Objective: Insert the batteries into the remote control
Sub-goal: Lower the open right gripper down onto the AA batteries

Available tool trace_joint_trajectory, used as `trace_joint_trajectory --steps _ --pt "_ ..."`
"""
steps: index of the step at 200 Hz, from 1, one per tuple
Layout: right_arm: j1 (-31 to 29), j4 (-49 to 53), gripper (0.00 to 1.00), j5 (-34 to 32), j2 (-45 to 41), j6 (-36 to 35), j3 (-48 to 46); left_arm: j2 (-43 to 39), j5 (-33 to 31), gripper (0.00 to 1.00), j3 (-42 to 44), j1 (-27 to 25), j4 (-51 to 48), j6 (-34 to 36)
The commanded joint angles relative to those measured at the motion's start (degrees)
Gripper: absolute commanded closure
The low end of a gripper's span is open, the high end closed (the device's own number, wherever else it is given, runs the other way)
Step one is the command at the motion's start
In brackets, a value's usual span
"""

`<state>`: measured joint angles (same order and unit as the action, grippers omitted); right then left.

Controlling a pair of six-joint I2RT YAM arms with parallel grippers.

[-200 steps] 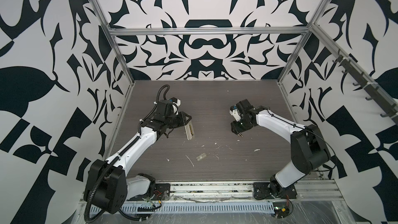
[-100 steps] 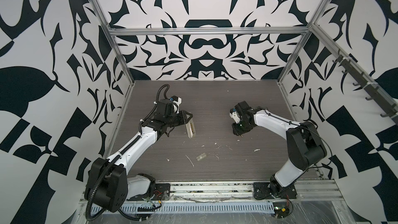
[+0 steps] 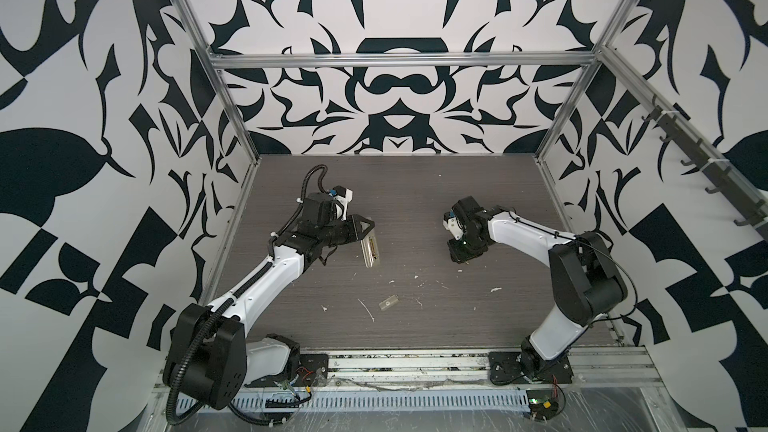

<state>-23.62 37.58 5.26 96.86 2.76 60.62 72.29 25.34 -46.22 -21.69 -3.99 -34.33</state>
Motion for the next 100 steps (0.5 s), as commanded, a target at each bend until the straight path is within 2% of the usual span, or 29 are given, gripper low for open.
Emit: trace_joint_trajectory --steps 1,100 --pt "-0.02 1.26 0.63 0.05 -0.33 -0.3 0.02 -1.27 2.81 1.0 1.45 0.25 3.17 0.07" --pt "-0.03 1.79 0.63 -0.24 -2.66 0.23 0.7 -1.8 4.49 1.0 2.09 0.25 4.58 -0.74"
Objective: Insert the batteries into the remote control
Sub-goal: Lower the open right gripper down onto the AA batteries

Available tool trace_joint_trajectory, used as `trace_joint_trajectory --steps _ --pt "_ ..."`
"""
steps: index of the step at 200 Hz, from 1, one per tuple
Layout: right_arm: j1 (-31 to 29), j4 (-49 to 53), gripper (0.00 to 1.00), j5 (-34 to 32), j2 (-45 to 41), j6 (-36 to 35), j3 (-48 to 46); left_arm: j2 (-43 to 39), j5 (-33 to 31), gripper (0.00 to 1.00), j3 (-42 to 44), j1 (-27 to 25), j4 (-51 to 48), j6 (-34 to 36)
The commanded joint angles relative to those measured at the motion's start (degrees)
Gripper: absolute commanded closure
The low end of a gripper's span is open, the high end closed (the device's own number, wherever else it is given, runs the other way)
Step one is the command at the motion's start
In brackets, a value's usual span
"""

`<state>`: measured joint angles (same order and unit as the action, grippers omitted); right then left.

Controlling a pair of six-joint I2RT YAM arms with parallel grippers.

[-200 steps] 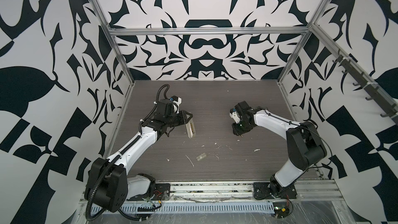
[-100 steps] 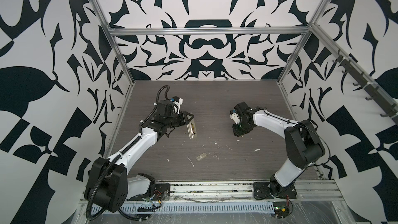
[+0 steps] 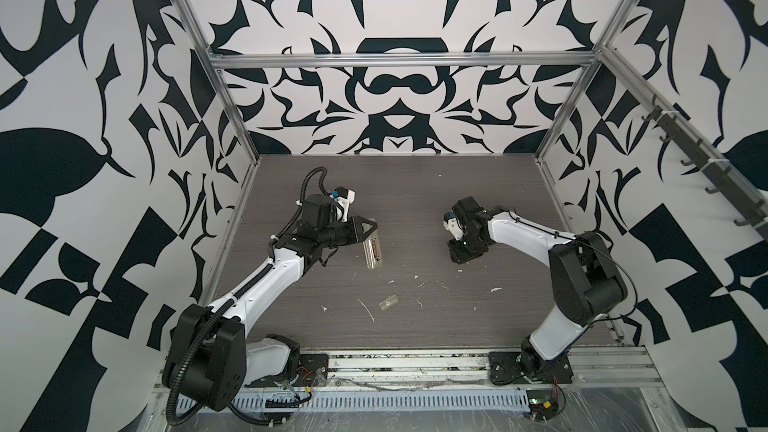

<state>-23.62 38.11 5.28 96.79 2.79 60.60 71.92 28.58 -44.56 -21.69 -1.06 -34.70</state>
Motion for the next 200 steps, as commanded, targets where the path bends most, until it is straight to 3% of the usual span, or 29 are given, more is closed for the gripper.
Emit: trace_joint_trajectory --steps 1,78,200 --pt "-0.03 1.31 0.63 -0.22 -2.63 0.21 0.78 -1.43 1.28 1.0 0.43 0.25 1.66 -0.33" --pt "0.68 1.75 0.63 -0.59 -2.69 -0.24 1.7 -2.31 0.78 1.0 0.94 0.25 1.68 -0.28" --pt "0.59 1.65 0.63 2.55 4.61 -1.84 8.01 -3.48 -0.37 1.0 0.81 0.25 0.01 -0.02"
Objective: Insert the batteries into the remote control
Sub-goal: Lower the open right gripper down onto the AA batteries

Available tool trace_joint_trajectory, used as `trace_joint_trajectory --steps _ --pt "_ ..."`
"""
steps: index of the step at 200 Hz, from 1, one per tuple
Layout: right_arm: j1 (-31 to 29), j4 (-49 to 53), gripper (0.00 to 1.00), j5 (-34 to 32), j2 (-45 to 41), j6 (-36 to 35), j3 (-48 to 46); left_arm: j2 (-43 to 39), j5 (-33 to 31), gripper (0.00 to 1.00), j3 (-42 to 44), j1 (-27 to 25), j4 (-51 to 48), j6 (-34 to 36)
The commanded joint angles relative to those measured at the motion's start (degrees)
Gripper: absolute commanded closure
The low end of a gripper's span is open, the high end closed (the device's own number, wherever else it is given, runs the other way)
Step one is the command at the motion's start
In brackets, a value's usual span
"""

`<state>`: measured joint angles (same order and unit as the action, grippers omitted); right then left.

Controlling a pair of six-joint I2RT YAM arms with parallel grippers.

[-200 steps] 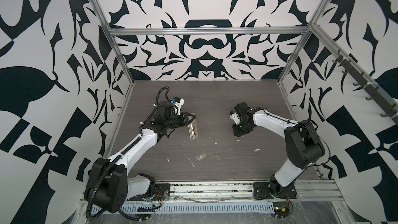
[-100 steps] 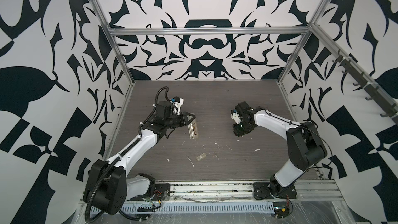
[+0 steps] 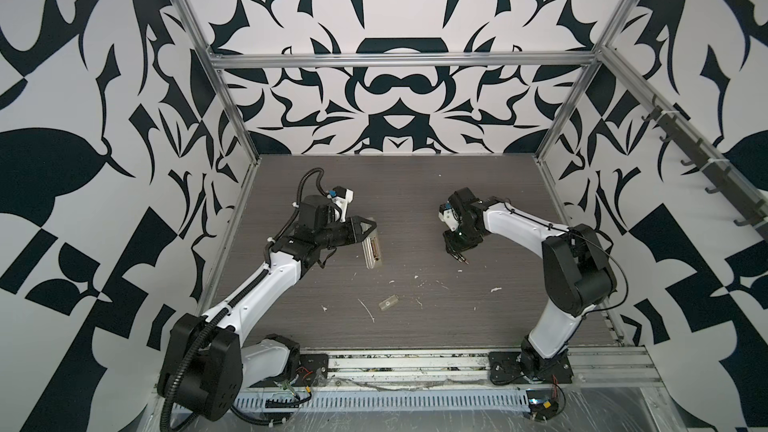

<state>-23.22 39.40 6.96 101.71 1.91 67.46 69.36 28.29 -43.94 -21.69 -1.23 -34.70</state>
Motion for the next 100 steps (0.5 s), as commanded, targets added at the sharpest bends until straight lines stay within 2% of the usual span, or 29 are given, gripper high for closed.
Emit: trace_joint_trajectory --steps 1,100 --pt "0.2 0.39 0.63 0.91 -0.21 -0.96 1.12 -0.91 -0.08 1.0 0.23 0.25 0.18 -0.02" --pt "0.2 -0.2 0.64 0.64 2.12 -1.31 0.79 0.07 0.1 1.0 -0.53 0.25 0.35 -0.19"
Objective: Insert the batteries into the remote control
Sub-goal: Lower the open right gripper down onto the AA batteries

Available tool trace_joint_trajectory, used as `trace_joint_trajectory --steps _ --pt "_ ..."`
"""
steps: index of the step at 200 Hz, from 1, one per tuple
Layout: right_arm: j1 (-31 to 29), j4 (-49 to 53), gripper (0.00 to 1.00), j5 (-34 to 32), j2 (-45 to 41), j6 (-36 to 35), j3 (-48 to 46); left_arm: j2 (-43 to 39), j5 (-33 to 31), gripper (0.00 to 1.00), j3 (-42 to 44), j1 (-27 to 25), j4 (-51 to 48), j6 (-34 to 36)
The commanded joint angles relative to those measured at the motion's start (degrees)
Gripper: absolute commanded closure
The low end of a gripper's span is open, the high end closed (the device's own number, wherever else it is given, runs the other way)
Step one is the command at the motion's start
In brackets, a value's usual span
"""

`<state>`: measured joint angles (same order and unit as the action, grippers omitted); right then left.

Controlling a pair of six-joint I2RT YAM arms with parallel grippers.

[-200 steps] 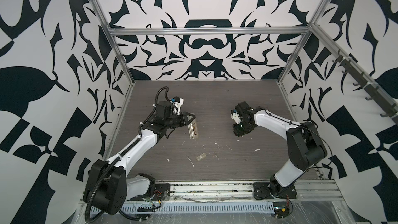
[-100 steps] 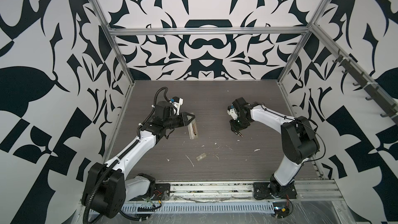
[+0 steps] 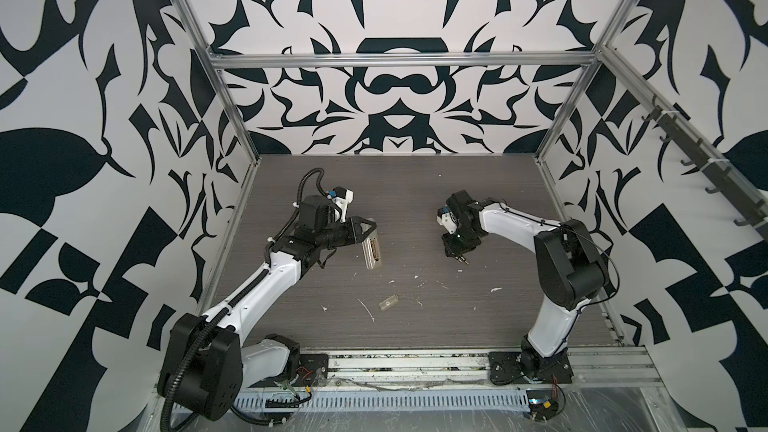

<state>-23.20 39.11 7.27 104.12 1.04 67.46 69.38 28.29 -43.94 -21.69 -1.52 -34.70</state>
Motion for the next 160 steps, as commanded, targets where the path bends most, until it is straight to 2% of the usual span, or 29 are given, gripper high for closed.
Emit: trace_joint_trajectory --steps 1,87,160 --pt "0.17 0.08 0.64 0.31 -0.26 -0.43 0.76 0.05 0.1 1.0 -0.53 0.25 0.64 -0.19" --pt "0.17 0.01 0.67 -0.3 0.83 -0.46 0.54 -0.21 0.29 1.0 -0.14 0.51 1.08 -0.11" --pt "0.13 0.57 0.74 -0.51 1.01 -0.7 0.21 -0.3 0.63 1.0 0.16 0.84 1.69 -0.55"
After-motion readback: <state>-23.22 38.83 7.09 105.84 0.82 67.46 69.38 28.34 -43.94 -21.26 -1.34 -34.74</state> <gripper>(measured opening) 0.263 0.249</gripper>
